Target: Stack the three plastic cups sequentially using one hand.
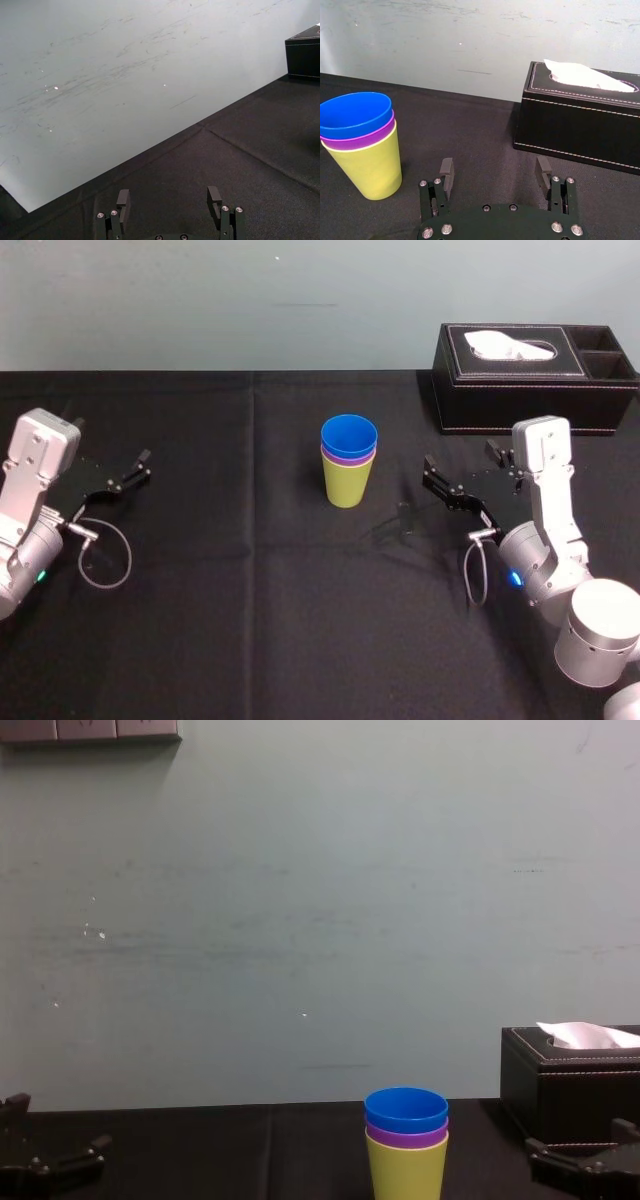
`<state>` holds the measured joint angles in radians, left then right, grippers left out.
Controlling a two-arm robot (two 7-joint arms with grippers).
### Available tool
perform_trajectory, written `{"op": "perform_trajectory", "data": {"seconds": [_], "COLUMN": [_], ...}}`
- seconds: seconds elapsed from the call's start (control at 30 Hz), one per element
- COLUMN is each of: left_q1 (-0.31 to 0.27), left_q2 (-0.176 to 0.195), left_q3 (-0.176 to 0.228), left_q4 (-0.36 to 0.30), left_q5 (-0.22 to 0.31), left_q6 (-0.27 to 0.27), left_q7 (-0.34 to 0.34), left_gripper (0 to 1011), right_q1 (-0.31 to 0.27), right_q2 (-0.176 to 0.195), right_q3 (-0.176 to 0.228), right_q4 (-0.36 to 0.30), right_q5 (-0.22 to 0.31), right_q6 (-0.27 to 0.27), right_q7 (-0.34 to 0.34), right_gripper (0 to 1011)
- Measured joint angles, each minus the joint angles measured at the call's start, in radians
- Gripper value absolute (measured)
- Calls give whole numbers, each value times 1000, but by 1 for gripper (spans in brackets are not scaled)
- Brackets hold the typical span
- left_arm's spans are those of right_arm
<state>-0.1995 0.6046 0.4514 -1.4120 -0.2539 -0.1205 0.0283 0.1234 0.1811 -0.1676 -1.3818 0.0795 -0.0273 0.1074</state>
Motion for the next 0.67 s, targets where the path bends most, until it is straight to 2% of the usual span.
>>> {"op": "perform_trajectory", "data": {"seconds": [0.67], "left_q1": [0], "left_q2": [0], "left_q3": [0], "left_q4": [0], "left_q5": [0], "left_q6": [0], "left_q7": [0], "left_gripper": [1011], "right_q1": [0], "right_q2": [0], "right_q3": [0], "right_q4": [0], "right_q5": [0], "right_q6": [0], "right_q7": [0], "right_gripper": [1003]}}
